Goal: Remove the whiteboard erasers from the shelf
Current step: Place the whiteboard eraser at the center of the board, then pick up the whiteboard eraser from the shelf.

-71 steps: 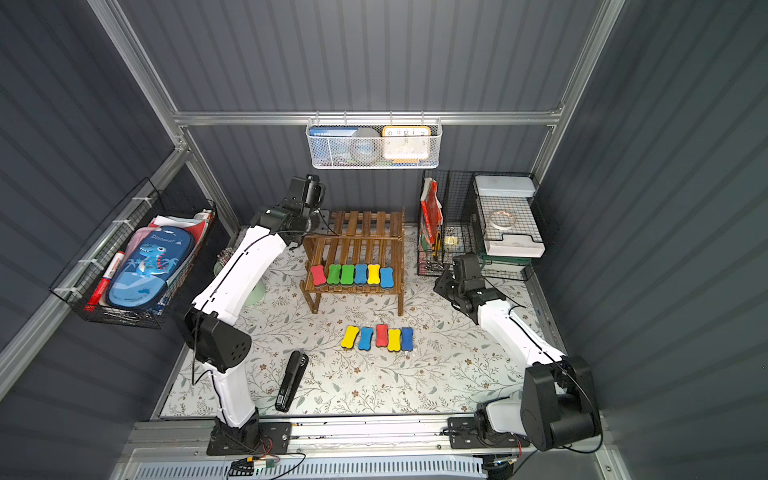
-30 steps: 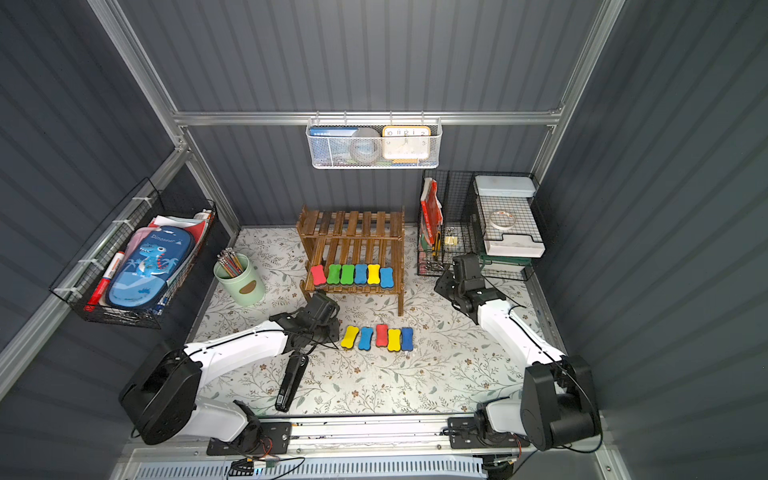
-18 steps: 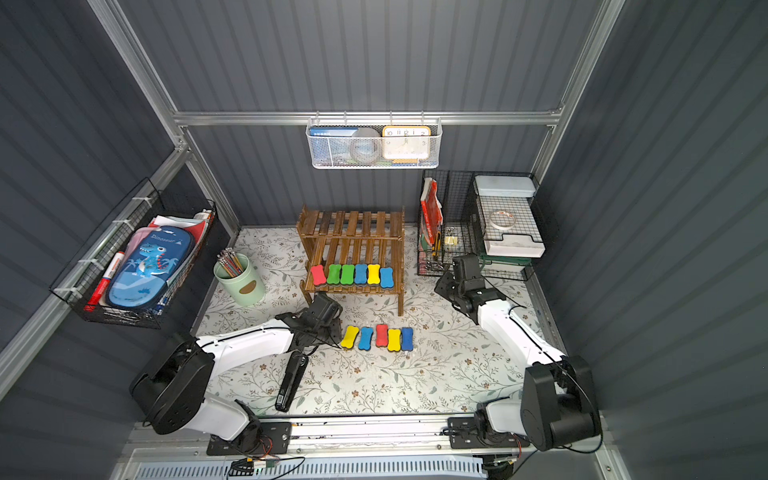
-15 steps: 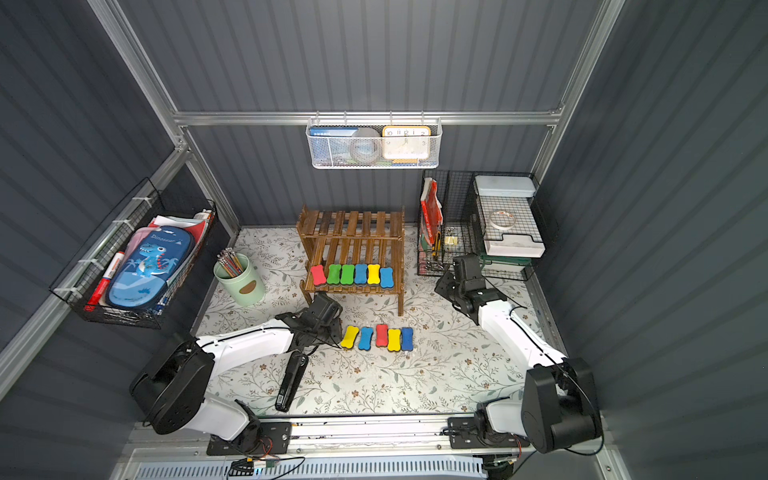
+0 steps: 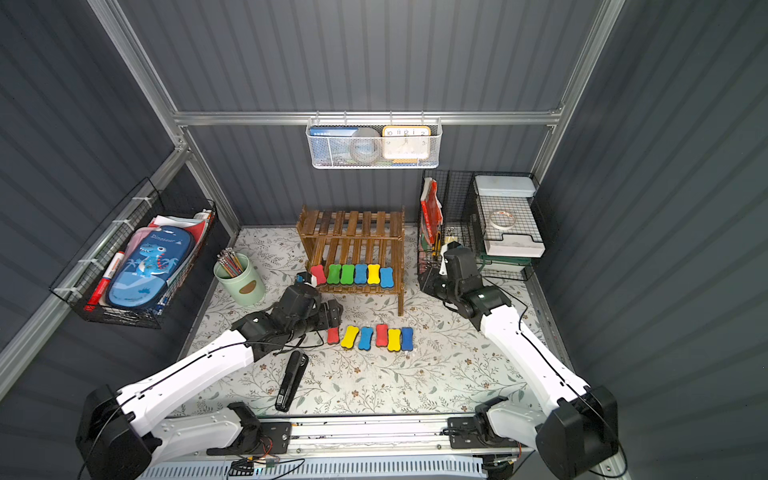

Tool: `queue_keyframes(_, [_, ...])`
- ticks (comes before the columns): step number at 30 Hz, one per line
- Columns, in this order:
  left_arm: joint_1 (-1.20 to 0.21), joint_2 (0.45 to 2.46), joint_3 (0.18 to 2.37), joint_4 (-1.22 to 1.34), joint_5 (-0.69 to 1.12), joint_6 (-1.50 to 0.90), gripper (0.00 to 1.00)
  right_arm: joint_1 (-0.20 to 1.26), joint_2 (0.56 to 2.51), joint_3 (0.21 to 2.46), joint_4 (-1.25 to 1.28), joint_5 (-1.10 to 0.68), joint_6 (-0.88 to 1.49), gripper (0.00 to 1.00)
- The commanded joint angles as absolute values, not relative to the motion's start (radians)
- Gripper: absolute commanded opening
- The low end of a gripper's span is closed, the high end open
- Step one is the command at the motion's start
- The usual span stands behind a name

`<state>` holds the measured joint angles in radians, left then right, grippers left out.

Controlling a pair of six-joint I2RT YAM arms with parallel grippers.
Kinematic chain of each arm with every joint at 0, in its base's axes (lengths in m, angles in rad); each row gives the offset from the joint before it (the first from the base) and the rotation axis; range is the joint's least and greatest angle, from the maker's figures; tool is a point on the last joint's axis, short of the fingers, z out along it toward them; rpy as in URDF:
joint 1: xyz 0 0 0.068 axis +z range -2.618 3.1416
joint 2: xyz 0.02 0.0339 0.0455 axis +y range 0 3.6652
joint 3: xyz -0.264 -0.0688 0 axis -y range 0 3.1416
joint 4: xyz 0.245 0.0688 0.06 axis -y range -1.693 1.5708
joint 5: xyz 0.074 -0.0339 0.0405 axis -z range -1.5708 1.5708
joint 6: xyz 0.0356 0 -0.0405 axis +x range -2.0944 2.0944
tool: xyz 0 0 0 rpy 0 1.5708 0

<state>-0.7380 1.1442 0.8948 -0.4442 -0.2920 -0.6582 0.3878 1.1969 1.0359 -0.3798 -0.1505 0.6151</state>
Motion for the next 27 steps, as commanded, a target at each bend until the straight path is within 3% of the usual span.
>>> queue_keyframes(1, [-0.739,1.117,0.936,-0.556,-0.333,-0.643,0.99,0.456,1.245,1.104,-0.444,-0.143,0.567,0.3])
queue_keyframes(12, [-0.739,1.035,1.063,-0.634,-0.441,-0.599,0.99,0.559,1.443,1.254,-0.46,0.02,0.478,0.38])
queue_keyframes(27, [-0.739,0.986,1.133,-0.704,-0.519,-0.571,0.99,0.587,1.561,1.319,-0.461,0.049,0.448,0.42])
